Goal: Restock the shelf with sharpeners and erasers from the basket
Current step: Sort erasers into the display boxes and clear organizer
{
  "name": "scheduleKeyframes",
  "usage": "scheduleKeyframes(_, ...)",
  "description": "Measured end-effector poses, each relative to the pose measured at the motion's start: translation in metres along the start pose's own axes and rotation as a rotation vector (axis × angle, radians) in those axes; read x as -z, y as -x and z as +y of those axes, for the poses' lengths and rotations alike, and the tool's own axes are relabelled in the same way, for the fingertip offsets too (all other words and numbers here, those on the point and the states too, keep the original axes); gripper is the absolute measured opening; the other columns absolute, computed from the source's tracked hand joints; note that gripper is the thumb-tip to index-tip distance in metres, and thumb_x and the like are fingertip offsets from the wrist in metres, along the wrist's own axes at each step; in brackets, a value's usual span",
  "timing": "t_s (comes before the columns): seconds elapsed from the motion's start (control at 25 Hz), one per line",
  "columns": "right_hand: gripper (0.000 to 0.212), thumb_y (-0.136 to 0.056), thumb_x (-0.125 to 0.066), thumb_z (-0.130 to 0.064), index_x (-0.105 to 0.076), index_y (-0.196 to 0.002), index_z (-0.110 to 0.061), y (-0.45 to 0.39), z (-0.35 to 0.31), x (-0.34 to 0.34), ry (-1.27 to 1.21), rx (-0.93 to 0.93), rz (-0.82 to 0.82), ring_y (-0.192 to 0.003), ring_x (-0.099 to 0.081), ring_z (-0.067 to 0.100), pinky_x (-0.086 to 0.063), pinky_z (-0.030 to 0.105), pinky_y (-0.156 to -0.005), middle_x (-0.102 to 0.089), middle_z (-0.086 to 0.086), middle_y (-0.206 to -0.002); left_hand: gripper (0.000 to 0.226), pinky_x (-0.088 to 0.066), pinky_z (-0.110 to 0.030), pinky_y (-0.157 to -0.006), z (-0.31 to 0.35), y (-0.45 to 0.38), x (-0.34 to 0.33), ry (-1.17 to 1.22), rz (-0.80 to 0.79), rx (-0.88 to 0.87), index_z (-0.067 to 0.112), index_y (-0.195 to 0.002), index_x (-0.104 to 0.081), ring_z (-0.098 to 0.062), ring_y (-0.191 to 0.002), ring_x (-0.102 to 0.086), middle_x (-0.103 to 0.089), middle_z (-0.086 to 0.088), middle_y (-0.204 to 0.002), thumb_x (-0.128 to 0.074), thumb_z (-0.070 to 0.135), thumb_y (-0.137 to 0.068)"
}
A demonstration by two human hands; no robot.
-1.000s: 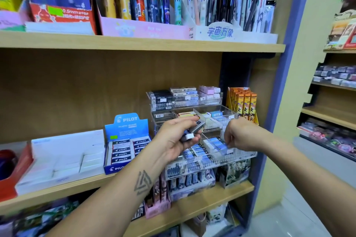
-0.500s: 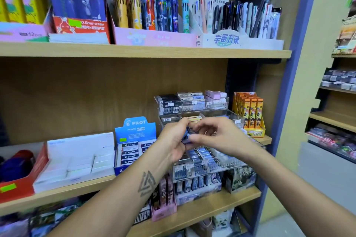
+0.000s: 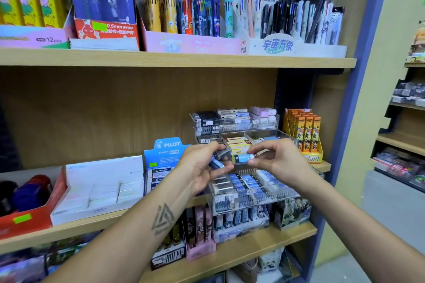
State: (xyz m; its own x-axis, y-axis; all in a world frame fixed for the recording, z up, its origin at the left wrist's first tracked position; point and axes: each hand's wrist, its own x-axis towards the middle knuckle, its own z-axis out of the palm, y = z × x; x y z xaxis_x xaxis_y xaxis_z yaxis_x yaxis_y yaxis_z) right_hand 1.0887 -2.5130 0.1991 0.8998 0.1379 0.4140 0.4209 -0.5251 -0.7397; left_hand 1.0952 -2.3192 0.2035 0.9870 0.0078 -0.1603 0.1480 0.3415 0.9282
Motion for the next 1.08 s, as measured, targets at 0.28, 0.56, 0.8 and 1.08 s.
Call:
scheduleKeyframes(0.28,0.023,-0.083,-0.079,-0.013,-0.074,-0.105,-0.011,-0.02,0.02,-0.001,0.538,-0.049,-0.163,-0.081,-0.065,0.01,-0.043,0.016,-0.07,-0.069,-0.002,-0.089,0.015,-0.059,-0.029,-0.048,-0.002,0.001,0.014,-0.043,0.014,-0.042,-0.009,-0.1,-0.068,-0.034,-0.074,-0.067,-0.064,-0.021,-0.083,-0.068,0.0,-0.088)
scheduleKeyframes(0.56,0.015,-0.086,-0.07,-0.01,-0.075,-0.096,-0.02,-0.031,0.034,-0.013,0.849,0.071,-0.113,-0.087,-0.067,0.018,-0.055,0.035,-0.074,-0.073,-0.002,-0.087,0.01,-0.058,-0.026,-0.048,-0.012,-0.002,0.004,-0.047,-0.033,-0.072,-0.006,-0.095,-0.071,-0.031,-0.064,-0.069,-0.066,-0.017,-0.075,-0.064,-0.001,-0.089)
scheduleKeyframes(0.8,0.005,-0.088,-0.068,-0.026,-0.073,-0.09,-0.027,-0.025,0.038,-0.019,0.945,0.194,-0.053,-0.093,-0.056,0.016,-0.034,0.032,-0.077,-0.069,-0.006,-0.086,0.011,-0.058,-0.025,-0.048,-0.015,-0.005,0.003,-0.04,-0.043,-0.064,-0.004,-0.097,-0.072,-0.032,-0.069,-0.07,-0.068,-0.019,-0.082,-0.066,0.001,-0.089)
scheduleKeyframes(1.08,0.007,-0.084,-0.074,-0.033,-0.075,-0.091,-0.031,-0.031,0.045,-0.026,0.962,0.176,-0.09,-0.097,-0.052,0.014,-0.037,0.032,-0.077,-0.067,-0.009,-0.093,0.016,-0.057,-0.025,-0.048,-0.017,-0.005,0.003,-0.034,-0.092,-0.036,-0.004,-0.103,-0.072,-0.034,-0.071,-0.07,-0.066,-0.023,-0.091,-0.064,-0.001,-0.089)
